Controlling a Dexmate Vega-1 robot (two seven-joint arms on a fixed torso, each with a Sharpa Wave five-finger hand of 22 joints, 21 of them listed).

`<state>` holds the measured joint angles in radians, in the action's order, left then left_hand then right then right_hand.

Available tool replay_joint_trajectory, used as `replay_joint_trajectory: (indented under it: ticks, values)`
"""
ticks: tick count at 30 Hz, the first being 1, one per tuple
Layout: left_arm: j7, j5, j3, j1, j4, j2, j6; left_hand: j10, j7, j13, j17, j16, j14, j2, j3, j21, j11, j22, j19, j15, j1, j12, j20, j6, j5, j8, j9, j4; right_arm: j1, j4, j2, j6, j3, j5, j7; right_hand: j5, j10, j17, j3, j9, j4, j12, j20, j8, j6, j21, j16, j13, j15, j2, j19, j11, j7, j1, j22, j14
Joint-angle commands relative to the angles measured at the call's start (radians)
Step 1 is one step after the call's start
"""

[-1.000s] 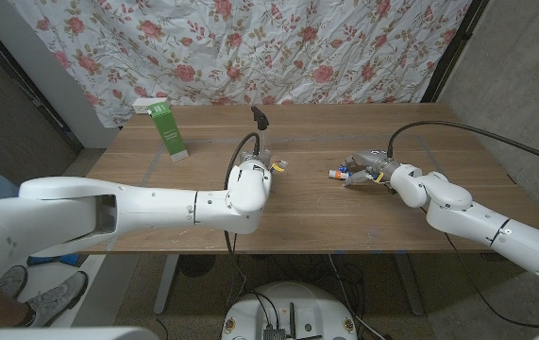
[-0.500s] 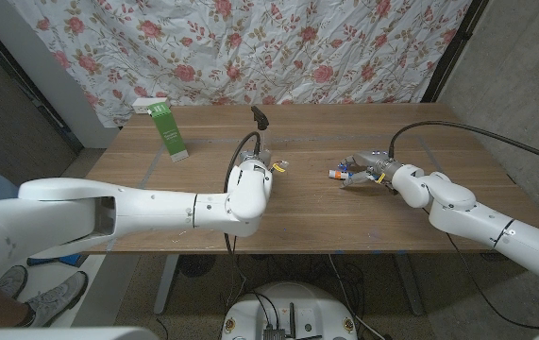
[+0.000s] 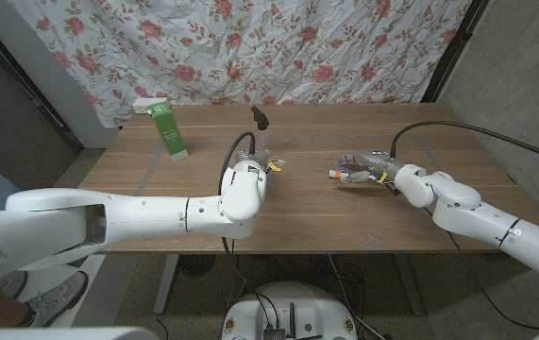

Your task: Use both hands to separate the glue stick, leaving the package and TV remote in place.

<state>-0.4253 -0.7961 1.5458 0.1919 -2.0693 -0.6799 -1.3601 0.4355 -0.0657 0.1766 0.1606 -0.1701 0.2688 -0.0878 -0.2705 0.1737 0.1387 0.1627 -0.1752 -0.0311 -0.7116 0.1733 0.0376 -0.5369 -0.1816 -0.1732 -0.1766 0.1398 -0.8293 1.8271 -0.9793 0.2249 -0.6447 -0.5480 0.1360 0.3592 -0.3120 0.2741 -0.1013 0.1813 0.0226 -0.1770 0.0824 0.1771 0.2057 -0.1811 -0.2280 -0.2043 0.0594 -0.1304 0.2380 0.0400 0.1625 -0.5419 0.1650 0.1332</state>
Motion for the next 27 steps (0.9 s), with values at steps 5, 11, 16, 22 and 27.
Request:
replay_joint_trajectory:
  ticks: [5,11,16,22,27]
  values:
    - [0.219,0.217,-0.333,0.244,-0.090,-0.129,0.202,-0.102,0.027,-0.002,0.005,0.000,-0.063,0.024,0.015,0.001,-0.050,0.003,0.061,0.008,0.069,0.000,0.015,0.122,0.001,0.007,0.001,-0.016,-0.003,-0.026,-0.001,-0.062,0.029,0.109,0.010,0.013,0.147,-0.001,0.035,0.000,-0.031,0.010,-0.006,0.000,-0.087,-0.001,0.028,0.005,0.011,0.016,-0.047,-0.031,-0.019,0.085,0.006,-0.093]
    - [0.263,0.276,-0.430,0.315,-0.088,-0.148,0.269,-0.168,0.044,-0.003,0.005,0.002,-0.109,0.040,0.020,0.002,-0.078,0.003,0.088,0.021,0.109,-0.001,0.017,0.205,0.003,0.005,0.000,-0.022,-0.013,-0.034,0.007,-0.066,0.043,0.149,-0.010,0.012,0.196,-0.009,0.040,0.000,-0.034,0.006,-0.034,0.002,-0.107,-0.006,0.031,0.009,-0.016,0.026,-0.046,-0.016,-0.025,0.096,0.005,-0.114]
    - [0.337,0.318,-0.516,0.391,-0.081,-0.161,0.349,-0.194,0.053,-0.003,0.005,0.001,-0.127,0.048,0.023,0.002,-0.092,0.003,0.102,0.025,0.129,0.001,0.018,0.221,0.004,-0.002,0.000,-0.025,-0.021,-0.048,0.009,-0.092,0.058,0.198,-0.027,0.009,0.208,-0.011,0.047,-0.001,-0.043,0.003,-0.045,-0.001,-0.125,-0.006,0.031,0.011,-0.022,0.030,-0.046,-0.018,-0.037,0.116,0.005,-0.122]
    - [0.434,0.379,-0.625,0.492,-0.057,-0.178,0.484,-0.177,0.062,-0.003,0.005,-0.006,-0.116,0.055,0.027,0.008,-0.101,0.003,0.093,0.022,0.149,0.011,0.020,0.217,0.006,-0.006,0.000,-0.028,-0.036,-0.047,0.010,-0.087,0.073,0.233,-0.051,0.003,0.226,-0.015,0.061,-0.001,-0.064,-0.002,-0.055,-0.009,-0.186,-0.004,0.029,0.014,-0.027,0.043,-0.055,-0.018,-0.063,0.159,0.004,-0.137]
    - [0.474,0.452,-0.711,0.552,-0.026,-0.177,0.578,-0.197,0.080,-0.003,0.005,-0.002,-0.129,0.063,0.033,0.008,-0.120,0.003,0.096,0.029,0.182,0.007,0.022,0.262,0.007,0.003,0.000,-0.036,-0.047,-0.053,0.020,-0.095,0.089,0.272,-0.081,0.000,0.237,-0.018,0.065,-0.002,-0.072,-0.002,-0.062,-0.008,-0.209,-0.002,0.029,0.016,-0.032,0.050,-0.063,-0.011,-0.079,0.174,0.003,-0.144]
